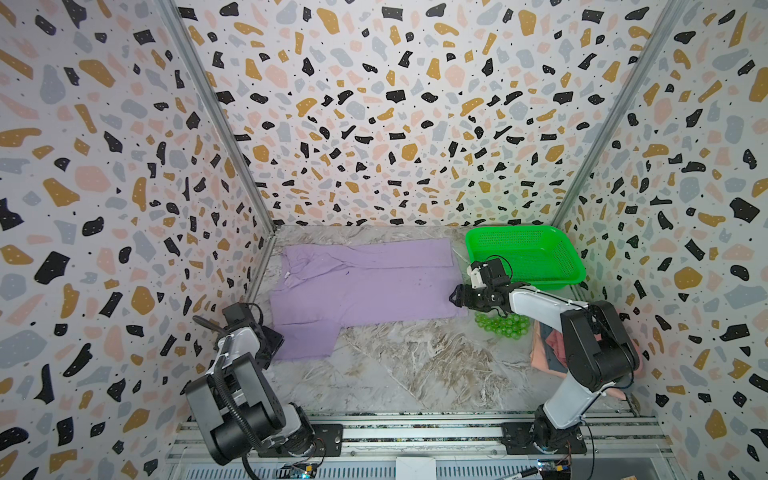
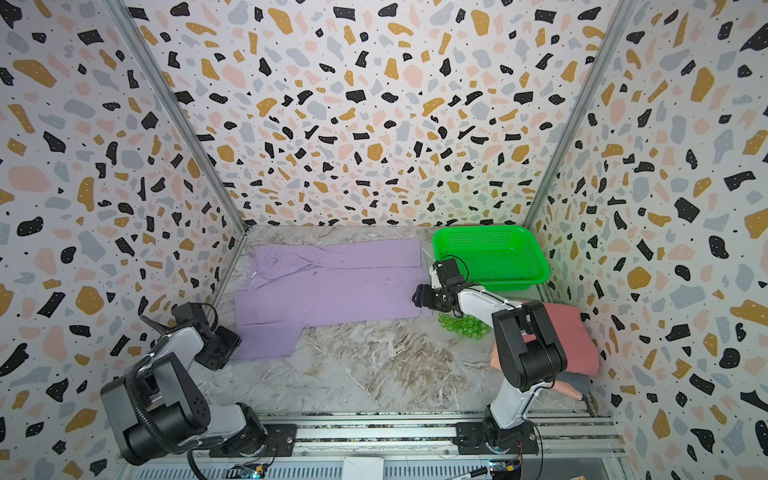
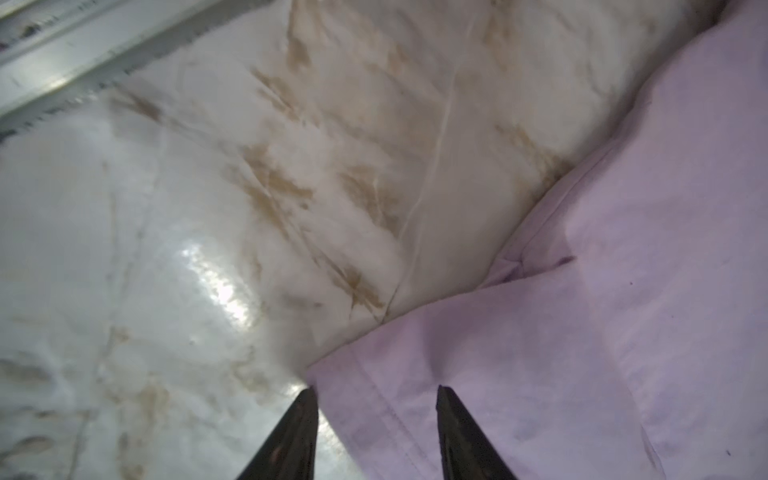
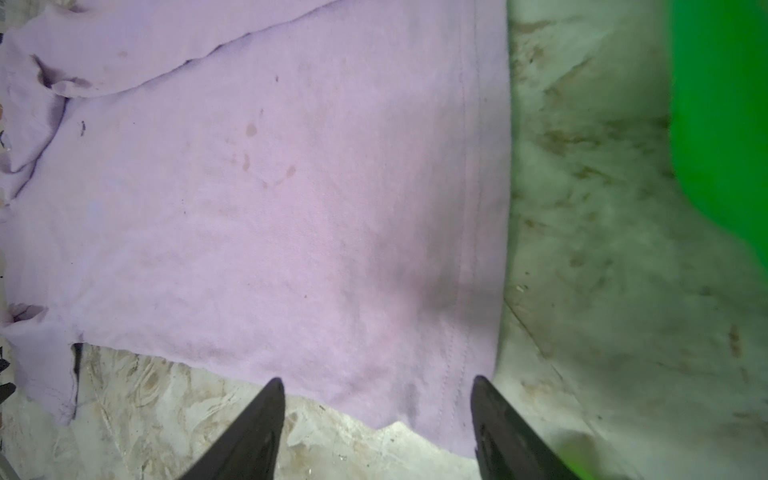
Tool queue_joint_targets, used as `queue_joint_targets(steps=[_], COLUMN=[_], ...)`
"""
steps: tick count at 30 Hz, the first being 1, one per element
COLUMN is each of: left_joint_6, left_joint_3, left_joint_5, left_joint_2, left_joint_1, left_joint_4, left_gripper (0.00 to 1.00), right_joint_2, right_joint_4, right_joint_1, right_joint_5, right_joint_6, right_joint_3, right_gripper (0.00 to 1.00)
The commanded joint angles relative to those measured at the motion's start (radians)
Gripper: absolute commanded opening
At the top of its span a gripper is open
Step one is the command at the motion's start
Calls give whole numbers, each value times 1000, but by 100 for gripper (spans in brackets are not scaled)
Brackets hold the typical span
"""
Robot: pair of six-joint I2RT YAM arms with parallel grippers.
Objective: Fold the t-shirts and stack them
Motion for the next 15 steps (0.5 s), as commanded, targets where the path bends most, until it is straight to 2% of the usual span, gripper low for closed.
queue_joint_targets(steps=[1,6,9,11,15], left_joint_6=[-18,-23,-10,0,29], left_joint_3=[-28,-57,-64,-60,-48], left_joint_5=[9,16,23,32,69], left_joint_2=[-7,65,101,123,144], left_joint_1=[4,4,6,7,7], left_joint_4=[50,86,102,105,108], left_gripper=[48,47,44,37,13], right_joint_2=[2,10,4,5,34], right_joint_4=[-22,-35,-39,-44,-74], right_joint_1=[-3,-1,9,18,42], right_joint_5=[-7,21,55,79,160], right_joint_6=[29,89,110,121,151], right_joint_3=[37,47,35,30,43], right_gripper=[71,74,77,77,77])
